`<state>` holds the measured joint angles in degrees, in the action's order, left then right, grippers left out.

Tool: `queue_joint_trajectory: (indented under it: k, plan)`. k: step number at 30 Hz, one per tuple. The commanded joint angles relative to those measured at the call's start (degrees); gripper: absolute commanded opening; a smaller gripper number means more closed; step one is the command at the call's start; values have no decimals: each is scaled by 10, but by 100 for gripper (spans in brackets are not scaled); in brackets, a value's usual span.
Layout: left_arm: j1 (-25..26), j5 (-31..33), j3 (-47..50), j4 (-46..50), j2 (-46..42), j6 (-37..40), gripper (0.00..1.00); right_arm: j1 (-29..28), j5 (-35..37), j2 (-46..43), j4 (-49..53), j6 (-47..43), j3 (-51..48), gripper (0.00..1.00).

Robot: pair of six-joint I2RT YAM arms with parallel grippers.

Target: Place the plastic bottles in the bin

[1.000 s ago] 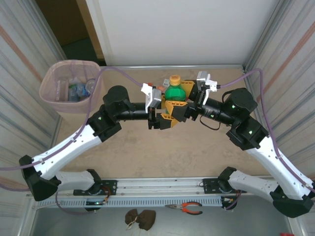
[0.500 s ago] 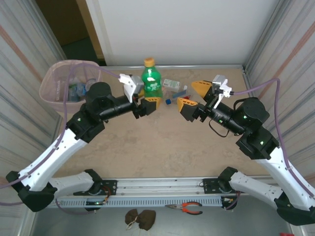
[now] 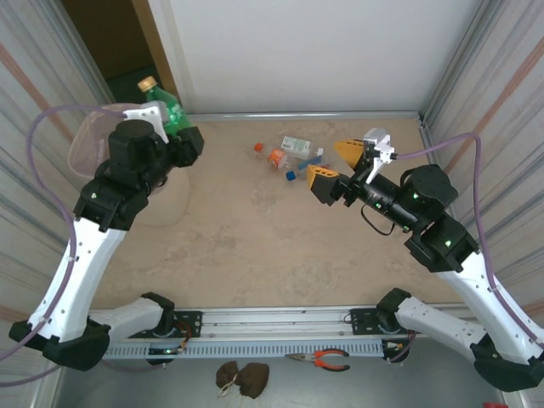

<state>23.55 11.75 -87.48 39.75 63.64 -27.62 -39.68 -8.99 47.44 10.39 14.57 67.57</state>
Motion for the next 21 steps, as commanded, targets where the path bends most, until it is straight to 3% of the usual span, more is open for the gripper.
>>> queue_joint_trajectory:
  k: [1, 11, 21]
  plan:
    - [-30, 90, -47, 95, 17, -111, 50, 7, -10, 1, 0, 11, 0, 93]
    - [-193, 11, -83, 194, 51, -328, 47, 12, -17, -1, 4, 29, -3, 93]
    - [-329, -120, -48, 169, 60, -448, 47, 11, -11, -16, 11, 35, -9, 92]
